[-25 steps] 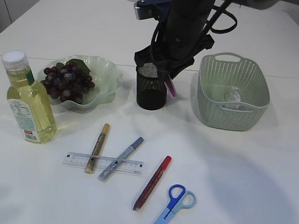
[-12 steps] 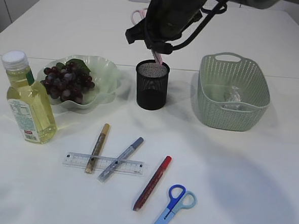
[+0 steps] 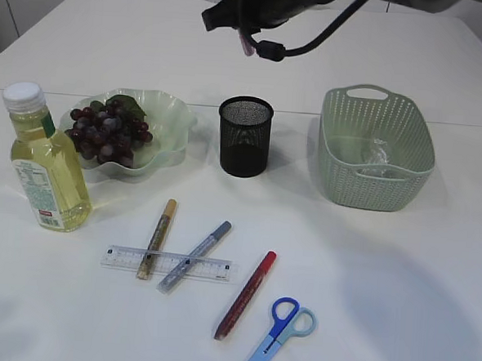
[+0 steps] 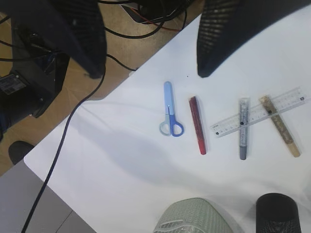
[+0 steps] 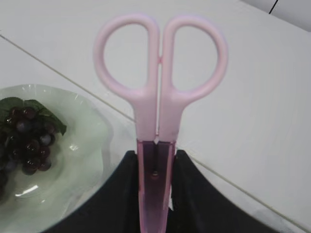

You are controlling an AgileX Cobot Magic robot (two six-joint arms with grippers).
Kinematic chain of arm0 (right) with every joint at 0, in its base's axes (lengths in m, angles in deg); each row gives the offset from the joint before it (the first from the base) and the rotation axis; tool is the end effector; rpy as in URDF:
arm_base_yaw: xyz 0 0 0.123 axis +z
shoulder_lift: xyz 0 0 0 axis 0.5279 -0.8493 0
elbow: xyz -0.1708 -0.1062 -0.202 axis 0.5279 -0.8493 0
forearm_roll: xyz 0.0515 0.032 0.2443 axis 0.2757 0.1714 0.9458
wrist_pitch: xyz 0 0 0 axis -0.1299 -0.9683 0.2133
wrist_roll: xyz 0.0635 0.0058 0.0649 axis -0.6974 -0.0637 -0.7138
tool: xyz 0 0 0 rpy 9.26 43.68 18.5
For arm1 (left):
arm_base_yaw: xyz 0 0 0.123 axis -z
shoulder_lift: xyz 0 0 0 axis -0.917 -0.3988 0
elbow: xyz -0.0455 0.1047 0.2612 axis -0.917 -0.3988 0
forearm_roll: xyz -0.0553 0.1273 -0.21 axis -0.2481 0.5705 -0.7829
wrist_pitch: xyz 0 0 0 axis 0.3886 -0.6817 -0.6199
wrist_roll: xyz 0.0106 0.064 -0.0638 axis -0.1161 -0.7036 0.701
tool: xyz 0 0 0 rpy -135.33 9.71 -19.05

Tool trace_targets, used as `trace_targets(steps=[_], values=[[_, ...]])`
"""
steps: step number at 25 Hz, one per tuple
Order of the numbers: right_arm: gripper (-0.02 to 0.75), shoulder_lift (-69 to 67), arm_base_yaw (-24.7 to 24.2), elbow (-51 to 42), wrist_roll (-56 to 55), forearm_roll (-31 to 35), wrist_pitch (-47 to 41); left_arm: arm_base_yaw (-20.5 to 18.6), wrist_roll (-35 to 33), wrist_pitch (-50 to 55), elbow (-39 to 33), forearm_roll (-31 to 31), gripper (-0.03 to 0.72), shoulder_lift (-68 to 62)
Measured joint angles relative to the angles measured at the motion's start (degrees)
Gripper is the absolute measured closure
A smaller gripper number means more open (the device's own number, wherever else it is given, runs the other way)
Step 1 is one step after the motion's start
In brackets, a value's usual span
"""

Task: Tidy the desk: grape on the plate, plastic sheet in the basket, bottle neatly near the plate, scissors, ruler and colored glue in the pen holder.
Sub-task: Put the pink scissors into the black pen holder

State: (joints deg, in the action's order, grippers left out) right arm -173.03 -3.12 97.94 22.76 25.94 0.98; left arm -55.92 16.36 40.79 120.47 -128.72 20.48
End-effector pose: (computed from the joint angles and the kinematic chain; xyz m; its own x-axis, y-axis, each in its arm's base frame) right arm 0.4475 0.2329 0.3059 -0.3833 -0.3863 -0.8390 -0.4514 0.8708 -0.1947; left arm 0.0820 -0.0724 0.3544 -0.6292 0.1741 -0.7575 0.6333 0.6798 -0.3698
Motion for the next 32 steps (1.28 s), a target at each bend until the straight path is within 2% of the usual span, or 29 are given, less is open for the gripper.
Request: trace_targets(steps=[20, 32], values=[[0.559, 0.0, -0.61, -0.44, -0.13, -2.46, 4.51, 0.0, 0.0, 0.11, 0.0, 2.34, 0.255, 0.0], [0.559, 0.0, -1.42, -8.36, -0.26, -2.93, 15.28, 0.0, 0.45, 0.11, 0.0, 2.34, 0.256, 0.0]])
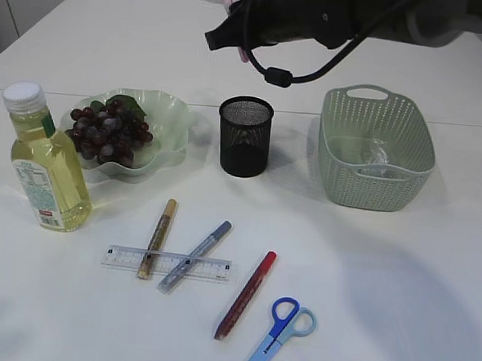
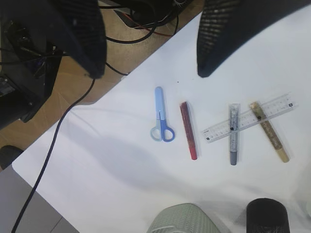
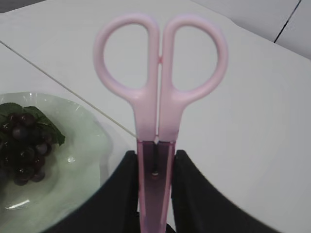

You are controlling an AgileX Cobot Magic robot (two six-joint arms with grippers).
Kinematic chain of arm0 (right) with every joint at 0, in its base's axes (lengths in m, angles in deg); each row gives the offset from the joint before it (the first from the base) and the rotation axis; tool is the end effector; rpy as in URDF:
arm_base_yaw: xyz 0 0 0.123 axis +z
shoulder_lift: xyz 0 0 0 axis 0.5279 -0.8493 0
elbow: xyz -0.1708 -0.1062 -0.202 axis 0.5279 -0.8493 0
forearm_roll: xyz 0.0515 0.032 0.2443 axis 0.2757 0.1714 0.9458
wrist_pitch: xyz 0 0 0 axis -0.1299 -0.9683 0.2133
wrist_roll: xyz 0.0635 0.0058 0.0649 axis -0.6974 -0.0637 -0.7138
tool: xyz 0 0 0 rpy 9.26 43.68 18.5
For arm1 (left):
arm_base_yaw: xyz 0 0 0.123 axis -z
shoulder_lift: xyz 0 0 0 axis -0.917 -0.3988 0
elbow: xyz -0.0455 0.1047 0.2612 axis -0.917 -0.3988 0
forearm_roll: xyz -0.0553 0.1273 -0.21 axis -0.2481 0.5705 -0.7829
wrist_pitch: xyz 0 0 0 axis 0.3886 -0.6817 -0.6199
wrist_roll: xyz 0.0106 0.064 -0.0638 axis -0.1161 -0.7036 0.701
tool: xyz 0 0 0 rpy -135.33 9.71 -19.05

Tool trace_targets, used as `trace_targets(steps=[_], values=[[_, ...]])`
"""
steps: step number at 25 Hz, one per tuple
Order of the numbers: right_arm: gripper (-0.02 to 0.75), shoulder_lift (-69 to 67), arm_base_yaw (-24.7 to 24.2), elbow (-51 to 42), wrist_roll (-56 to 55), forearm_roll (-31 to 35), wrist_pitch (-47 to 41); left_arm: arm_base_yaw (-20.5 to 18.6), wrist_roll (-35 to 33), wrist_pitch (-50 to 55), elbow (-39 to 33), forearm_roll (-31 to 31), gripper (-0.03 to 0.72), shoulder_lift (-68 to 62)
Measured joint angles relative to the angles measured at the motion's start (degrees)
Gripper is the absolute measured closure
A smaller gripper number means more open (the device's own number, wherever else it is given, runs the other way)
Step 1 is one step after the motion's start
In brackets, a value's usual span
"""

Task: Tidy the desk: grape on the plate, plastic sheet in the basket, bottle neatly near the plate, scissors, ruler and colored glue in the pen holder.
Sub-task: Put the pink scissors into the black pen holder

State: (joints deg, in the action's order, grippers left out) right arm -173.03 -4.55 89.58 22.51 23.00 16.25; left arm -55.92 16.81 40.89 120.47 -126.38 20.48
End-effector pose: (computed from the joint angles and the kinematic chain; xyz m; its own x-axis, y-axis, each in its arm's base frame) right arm 0.4538 0.2275 0.2784 -0.2635 -0.3868 -0.8837 -0.4750 0.8493 -0.2301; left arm 0.0828 -0.0701 0.3521 -0.6310 0.1938 -0.7512 0.6252 0.7003 -0.3445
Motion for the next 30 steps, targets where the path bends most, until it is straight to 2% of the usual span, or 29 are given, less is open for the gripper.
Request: trace_targets(steps=[19, 30], values=[[0.559, 0.0, -3.39, -16.6, -1.19, 0.51, 28.31, 0.0, 0.99, -0.07, 0.0, 0.0, 0.256, 0.0], [0.559, -0.12, -4.99, -19.86, -1.19, 0.51, 35.5, 0.0, 1.58, -0.07, 0.0, 0.0, 0.256, 0.0]])
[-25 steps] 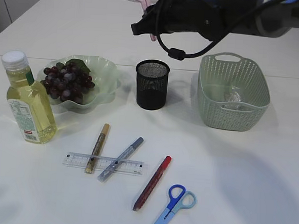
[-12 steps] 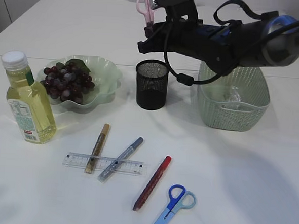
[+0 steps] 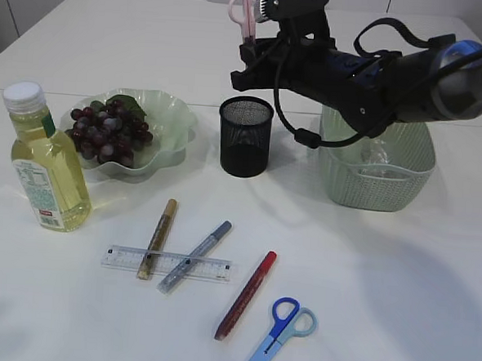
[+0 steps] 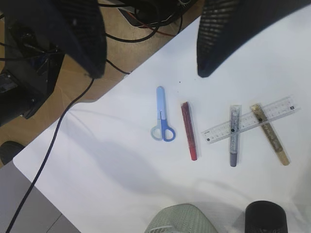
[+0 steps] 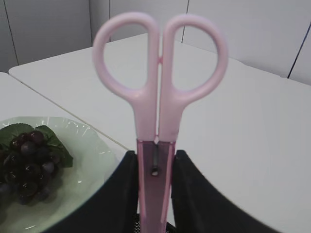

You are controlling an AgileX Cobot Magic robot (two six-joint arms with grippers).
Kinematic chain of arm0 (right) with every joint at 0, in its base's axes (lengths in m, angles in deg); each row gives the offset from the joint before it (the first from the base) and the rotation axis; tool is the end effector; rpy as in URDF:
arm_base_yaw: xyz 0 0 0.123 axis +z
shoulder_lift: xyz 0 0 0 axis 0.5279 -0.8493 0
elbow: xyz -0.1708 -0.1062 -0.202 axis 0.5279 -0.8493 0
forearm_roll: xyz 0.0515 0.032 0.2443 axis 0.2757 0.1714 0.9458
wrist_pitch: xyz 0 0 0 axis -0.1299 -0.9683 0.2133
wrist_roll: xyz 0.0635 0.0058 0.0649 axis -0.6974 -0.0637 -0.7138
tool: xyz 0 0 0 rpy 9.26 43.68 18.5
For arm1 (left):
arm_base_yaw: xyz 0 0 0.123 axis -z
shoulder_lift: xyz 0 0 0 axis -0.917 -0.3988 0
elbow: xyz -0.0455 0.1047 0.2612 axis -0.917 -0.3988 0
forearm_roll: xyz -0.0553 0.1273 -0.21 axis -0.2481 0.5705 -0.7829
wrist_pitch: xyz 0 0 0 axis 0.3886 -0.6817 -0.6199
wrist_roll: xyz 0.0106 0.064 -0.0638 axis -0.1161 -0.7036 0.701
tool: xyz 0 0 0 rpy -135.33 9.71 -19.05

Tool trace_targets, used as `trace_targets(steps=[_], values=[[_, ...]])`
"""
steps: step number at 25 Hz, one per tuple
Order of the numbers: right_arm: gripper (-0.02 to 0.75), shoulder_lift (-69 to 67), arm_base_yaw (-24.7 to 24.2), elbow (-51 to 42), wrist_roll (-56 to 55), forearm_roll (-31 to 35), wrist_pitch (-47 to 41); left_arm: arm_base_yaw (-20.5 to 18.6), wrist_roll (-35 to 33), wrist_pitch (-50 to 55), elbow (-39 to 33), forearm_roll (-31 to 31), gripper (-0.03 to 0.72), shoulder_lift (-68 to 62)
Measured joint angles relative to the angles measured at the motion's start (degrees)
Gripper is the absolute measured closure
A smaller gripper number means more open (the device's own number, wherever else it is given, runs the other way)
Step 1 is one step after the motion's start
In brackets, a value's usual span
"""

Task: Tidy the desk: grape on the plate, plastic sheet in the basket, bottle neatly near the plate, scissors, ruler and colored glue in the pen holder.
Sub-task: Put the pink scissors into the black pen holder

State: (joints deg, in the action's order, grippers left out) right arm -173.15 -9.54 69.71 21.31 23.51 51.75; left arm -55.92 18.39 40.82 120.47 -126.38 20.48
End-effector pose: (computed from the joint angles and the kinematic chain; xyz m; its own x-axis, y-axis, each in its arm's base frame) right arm 0.4474 0.1953 0.2158 -0.0744 -0.2213 -0.9724 -0.5067 0.8482 -0.1543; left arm 0.0829 -0.0700 0.3522 -0.6475 0.1736 -0.7421 0.6074 0.7057 -0.3648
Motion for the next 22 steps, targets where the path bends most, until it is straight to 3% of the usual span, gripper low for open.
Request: trace_targets(steps=[22], values=[[0.559, -5.02, 0.0, -0.12, 0.0, -0.11, 4.17, 0.0, 0.24, 0.0, 0.0, 0.0, 0.256, 0.13]])
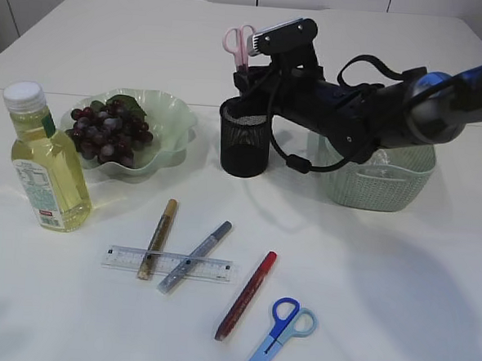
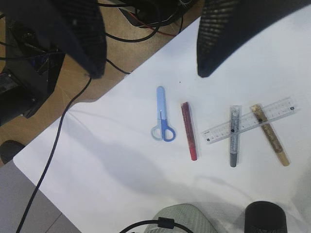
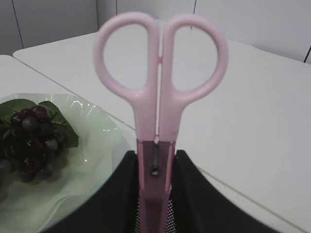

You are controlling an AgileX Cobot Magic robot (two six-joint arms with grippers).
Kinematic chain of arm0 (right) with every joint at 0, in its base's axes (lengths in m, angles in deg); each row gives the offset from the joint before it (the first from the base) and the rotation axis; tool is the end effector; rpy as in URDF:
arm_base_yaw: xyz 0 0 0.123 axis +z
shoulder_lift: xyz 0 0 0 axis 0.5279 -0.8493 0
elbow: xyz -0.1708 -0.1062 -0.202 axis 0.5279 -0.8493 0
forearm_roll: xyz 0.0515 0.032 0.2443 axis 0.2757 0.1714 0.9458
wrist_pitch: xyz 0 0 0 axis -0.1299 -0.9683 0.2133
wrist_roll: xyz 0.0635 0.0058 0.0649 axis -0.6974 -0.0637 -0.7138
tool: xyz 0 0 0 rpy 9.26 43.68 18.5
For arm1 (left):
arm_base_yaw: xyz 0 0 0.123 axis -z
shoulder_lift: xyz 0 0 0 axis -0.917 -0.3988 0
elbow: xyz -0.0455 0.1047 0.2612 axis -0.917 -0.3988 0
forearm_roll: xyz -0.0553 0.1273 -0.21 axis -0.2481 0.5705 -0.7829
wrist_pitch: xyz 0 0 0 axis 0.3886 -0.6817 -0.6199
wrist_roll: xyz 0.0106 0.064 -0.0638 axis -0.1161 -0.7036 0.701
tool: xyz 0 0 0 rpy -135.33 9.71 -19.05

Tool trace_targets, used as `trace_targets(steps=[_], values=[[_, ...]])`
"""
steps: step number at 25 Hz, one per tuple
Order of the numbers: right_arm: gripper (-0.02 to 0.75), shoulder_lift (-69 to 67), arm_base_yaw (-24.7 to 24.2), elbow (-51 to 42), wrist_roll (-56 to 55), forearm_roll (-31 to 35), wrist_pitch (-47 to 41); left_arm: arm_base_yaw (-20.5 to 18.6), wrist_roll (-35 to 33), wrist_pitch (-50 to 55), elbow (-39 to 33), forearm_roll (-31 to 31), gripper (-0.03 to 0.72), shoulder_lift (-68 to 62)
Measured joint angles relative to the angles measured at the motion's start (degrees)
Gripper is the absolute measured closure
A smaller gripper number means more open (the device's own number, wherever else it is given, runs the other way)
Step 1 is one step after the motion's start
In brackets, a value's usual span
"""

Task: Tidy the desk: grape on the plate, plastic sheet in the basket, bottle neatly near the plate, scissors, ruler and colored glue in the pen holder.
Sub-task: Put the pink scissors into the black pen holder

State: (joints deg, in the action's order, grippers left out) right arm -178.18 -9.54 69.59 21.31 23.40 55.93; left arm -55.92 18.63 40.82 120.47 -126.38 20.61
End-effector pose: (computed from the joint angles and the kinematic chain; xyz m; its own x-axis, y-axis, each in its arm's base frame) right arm 0.4532 0.1998 0.1783 -0.0925 -0.2205 -0.9710 -0.5262 0.8387 -0.1403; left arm 0.0824 -0.0700 0.3524 -0.6483 0.1704 -0.7420 0.6055 0.7063 -0.3669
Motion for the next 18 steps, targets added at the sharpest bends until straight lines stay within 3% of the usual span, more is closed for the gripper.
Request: trace_targets(steps=[18], values=[[0.559, -0.49, 0.0, 0.0, 0.0, -0.1, 0.39, 0.0, 0.0, -0.27, 0.0, -0.44, 0.256, 0.0]])
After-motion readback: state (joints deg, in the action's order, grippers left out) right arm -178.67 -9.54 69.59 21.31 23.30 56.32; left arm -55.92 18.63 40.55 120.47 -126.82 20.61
